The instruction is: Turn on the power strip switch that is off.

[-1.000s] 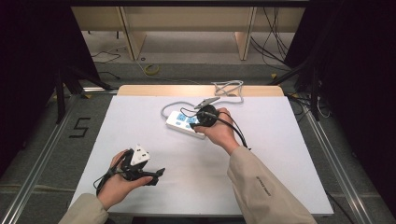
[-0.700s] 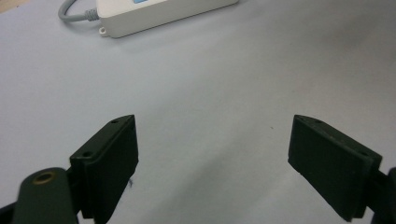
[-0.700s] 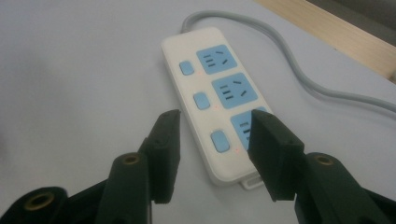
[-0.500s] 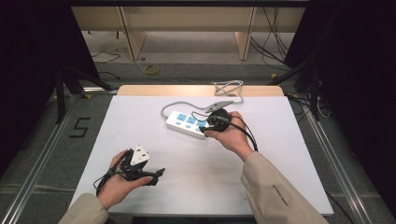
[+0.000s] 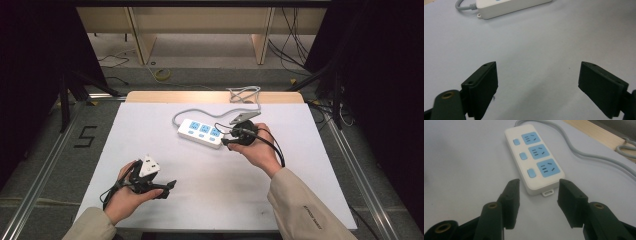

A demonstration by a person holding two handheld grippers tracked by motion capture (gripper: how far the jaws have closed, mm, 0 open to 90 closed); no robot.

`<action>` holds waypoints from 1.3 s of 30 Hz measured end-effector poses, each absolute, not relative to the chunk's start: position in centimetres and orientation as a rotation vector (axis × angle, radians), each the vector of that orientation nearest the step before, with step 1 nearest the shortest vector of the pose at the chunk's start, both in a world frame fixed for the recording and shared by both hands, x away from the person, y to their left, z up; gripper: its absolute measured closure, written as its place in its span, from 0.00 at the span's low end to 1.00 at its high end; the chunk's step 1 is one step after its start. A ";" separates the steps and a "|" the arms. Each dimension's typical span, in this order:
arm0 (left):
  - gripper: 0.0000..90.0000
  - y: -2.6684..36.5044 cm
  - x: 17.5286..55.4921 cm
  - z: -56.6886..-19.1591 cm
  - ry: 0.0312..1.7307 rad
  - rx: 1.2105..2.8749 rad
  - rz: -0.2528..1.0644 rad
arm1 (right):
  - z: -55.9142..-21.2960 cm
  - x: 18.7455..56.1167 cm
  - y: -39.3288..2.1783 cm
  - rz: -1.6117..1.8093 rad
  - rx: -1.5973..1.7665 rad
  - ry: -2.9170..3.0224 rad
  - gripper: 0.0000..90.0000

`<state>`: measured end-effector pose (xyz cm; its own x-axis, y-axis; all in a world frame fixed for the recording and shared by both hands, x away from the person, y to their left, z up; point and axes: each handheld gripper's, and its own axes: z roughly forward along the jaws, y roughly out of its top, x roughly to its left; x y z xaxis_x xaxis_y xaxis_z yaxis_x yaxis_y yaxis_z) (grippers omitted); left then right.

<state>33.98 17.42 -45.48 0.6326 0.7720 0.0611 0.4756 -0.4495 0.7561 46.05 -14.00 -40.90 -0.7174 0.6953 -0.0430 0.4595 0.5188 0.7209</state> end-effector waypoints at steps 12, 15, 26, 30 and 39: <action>0.17 17.6 34.0 -45.4 0.979 2.122 0.522 | -40.7 44.6 -15.5 1.037 0.952 2.427 0.56; 0.17 17.6 34.0 -45.5 0.984 2.117 0.521 | -40.7 44.1 -16.0 1.050 0.950 2.429 0.56; 0.17 17.6 34.0 -45.5 0.994 2.110 0.520 | -40.5 42.4 -17.6 1.086 0.956 2.431 0.54; 0.17 17.7 34.0 -45.5 0.995 2.109 0.523 | -40.6 41.7 -18.0 1.099 0.955 2.422 0.53; 0.17 17.8 34.0 -45.5 0.997 2.110 0.523 | -41.0 40.5 -19.7 1.124 0.993 2.405 0.51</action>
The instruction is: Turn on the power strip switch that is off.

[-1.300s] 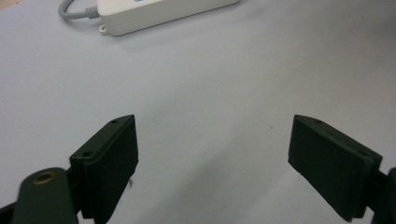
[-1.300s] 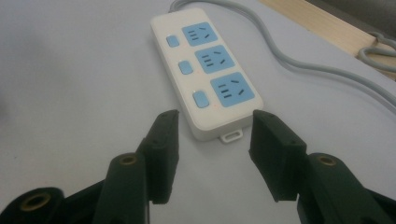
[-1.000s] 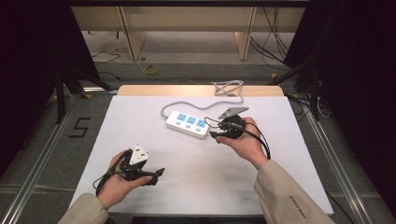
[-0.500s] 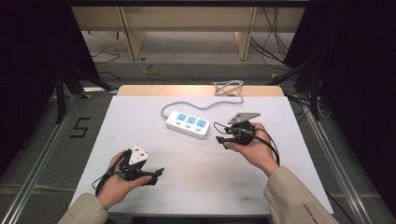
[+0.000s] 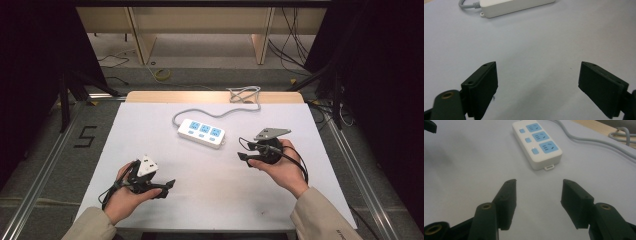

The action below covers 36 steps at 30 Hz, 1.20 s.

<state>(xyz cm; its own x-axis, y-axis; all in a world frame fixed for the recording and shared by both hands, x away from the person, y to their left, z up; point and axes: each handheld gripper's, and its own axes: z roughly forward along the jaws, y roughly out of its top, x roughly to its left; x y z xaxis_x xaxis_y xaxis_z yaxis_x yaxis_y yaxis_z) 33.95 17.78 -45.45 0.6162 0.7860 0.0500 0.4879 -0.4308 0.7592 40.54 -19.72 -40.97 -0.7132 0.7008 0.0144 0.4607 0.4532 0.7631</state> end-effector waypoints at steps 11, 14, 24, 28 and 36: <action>0.17 17.8 34.0 -45.5 1.001 2.109 0.523 | -41.8 39.1 -22.4 1.131 1.025 2.390 0.49; 0.17 17.8 34.0 -45.5 1.003 2.107 0.523 | -42.1 38.7 -23.0 1.135 1.014 2.387 0.49; 0.17 17.9 34.0 -45.5 1.007 2.104 0.523 | -43.2 37.2 -24.5 1.167 1.019 2.380 0.48; 0.17 17.9 33.9 -45.5 1.005 2.105 0.523 | -43.7 36.6 -25.2 1.181 1.023 2.371 0.46; 0.17 17.9 33.9 -45.4 1.000 2.109 0.524 | -44.1 35.7 -25.9 1.208 1.036 2.346 0.44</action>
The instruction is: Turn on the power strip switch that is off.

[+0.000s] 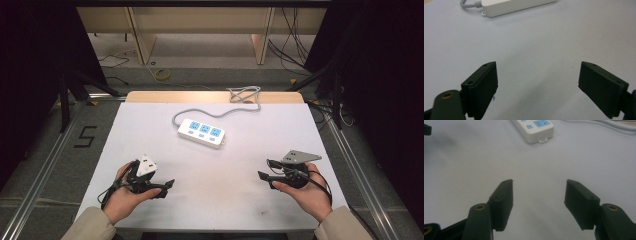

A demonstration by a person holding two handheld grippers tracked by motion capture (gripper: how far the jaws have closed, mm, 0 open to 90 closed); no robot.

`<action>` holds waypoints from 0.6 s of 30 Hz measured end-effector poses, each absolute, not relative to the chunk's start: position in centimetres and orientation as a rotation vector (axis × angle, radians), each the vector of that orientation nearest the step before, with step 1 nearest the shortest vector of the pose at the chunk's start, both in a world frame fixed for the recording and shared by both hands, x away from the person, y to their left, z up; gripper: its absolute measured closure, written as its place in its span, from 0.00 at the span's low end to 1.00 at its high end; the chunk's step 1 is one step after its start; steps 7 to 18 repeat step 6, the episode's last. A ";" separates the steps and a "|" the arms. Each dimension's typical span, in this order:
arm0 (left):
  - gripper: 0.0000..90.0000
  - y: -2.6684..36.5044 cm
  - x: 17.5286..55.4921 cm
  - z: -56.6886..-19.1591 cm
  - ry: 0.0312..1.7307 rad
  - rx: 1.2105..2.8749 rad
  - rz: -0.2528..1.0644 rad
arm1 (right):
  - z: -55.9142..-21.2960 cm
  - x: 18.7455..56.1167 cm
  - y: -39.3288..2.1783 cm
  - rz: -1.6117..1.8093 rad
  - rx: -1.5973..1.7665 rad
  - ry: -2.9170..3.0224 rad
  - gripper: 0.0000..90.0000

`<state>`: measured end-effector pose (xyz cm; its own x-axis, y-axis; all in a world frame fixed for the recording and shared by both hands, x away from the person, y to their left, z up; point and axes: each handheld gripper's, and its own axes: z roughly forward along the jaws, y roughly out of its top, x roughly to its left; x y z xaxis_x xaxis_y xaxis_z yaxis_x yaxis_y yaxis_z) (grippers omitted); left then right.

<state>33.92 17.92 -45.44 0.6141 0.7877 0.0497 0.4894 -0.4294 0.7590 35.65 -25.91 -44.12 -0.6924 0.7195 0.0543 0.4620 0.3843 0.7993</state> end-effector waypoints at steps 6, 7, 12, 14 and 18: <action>0.17 17.9 33.9 -45.4 0.995 2.104 0.533 | -44.1 35.5 -26.1 1.210 1.026 2.329 0.42; 0.17 17.9 33.9 -45.4 0.995 2.104 0.533 | -44.1 35.5 -26.1 1.210 1.026 2.329 0.42; 0.17 17.9 33.9 -45.4 0.995 2.104 0.533 | -44.1 35.5 -26.1 1.210 1.026 2.329 0.42; 0.17 17.9 33.9 -45.4 0.995 2.104 0.533 | -44.1 35.5 -26.1 1.210 1.026 2.329 0.42; 0.17 17.9 33.9 -45.4 0.995 2.104 0.533 | -44.1 35.5 -26.1 1.210 1.026 2.329 0.42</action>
